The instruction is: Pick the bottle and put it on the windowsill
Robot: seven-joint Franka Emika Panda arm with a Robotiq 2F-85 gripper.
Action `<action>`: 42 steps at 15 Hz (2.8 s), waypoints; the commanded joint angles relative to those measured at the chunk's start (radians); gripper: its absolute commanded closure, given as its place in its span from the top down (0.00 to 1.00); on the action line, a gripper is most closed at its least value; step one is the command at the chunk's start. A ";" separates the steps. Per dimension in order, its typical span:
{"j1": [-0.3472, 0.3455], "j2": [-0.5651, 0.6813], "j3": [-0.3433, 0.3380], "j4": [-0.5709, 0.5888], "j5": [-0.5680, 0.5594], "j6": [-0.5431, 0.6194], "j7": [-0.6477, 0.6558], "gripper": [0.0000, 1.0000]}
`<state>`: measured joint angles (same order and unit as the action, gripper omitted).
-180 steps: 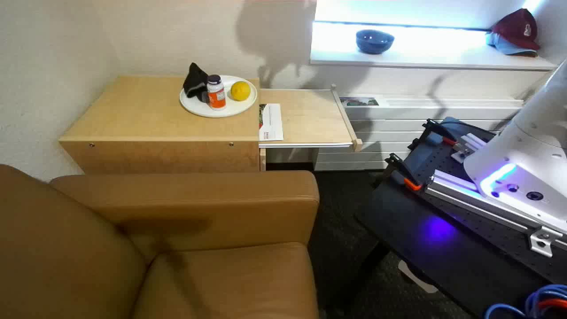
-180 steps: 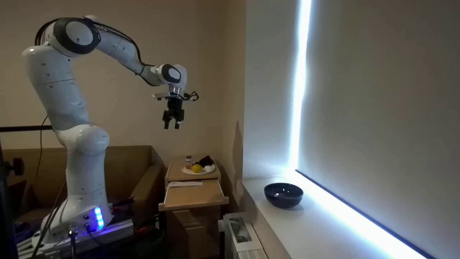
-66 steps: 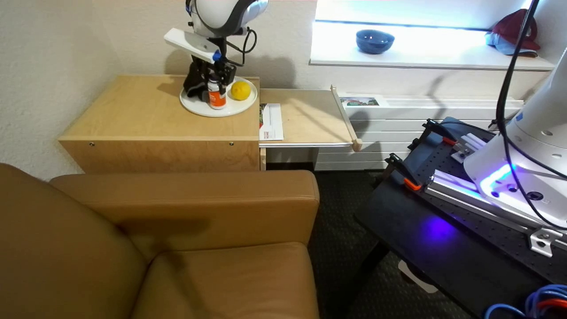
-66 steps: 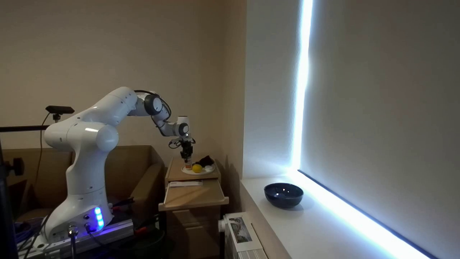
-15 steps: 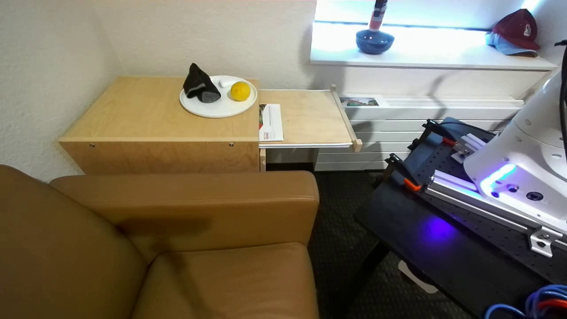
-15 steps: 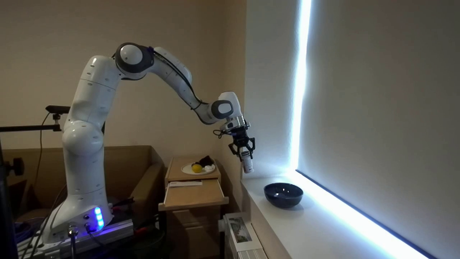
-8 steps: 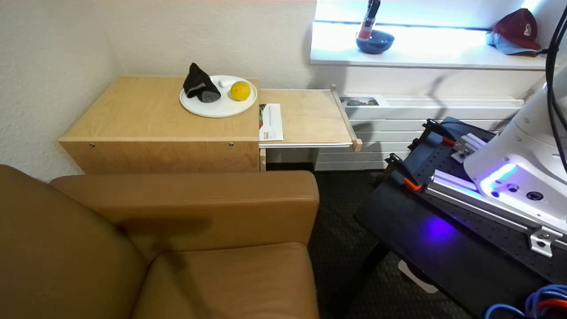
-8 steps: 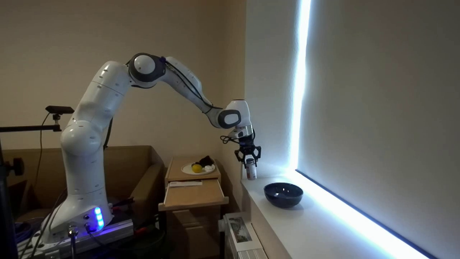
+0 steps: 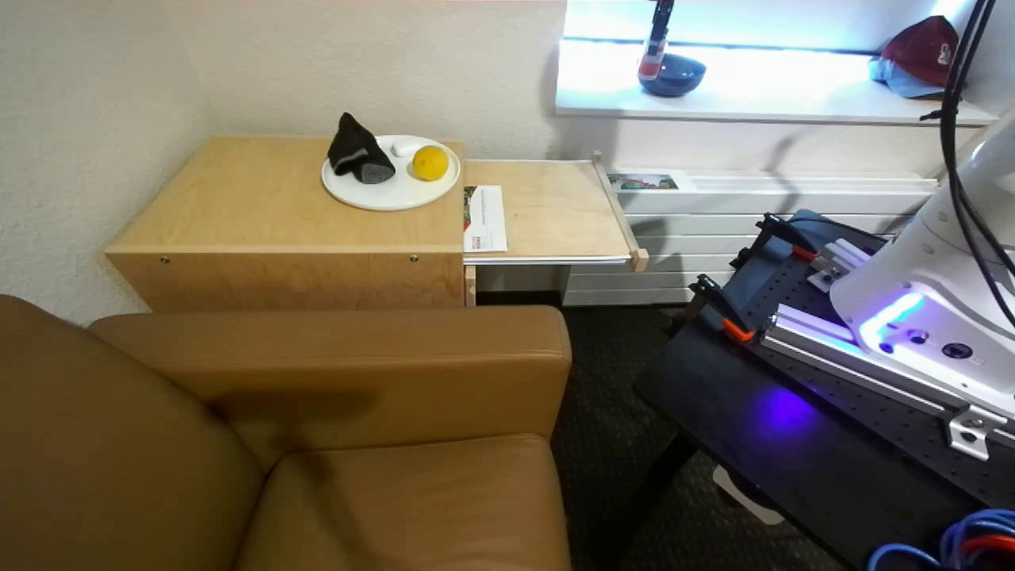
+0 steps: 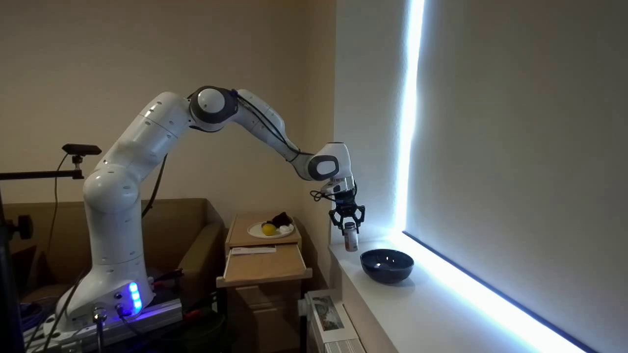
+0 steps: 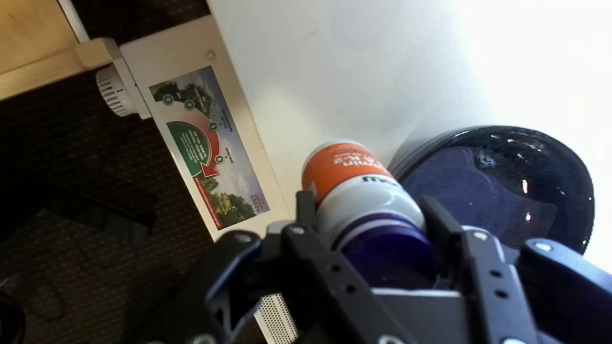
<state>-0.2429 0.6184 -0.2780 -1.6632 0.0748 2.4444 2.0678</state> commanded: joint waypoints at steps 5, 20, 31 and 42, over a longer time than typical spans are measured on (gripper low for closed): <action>-0.018 0.079 0.030 0.104 0.096 -0.061 -0.020 0.30; -0.132 0.243 0.032 0.263 0.179 -0.114 -0.071 0.30; -0.006 0.188 0.051 0.222 0.159 -0.124 -0.055 0.30; 0.034 0.244 -0.019 0.259 0.070 -0.088 0.057 0.30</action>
<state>-0.1638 0.8506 -0.3119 -1.4157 0.1299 2.3523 2.1283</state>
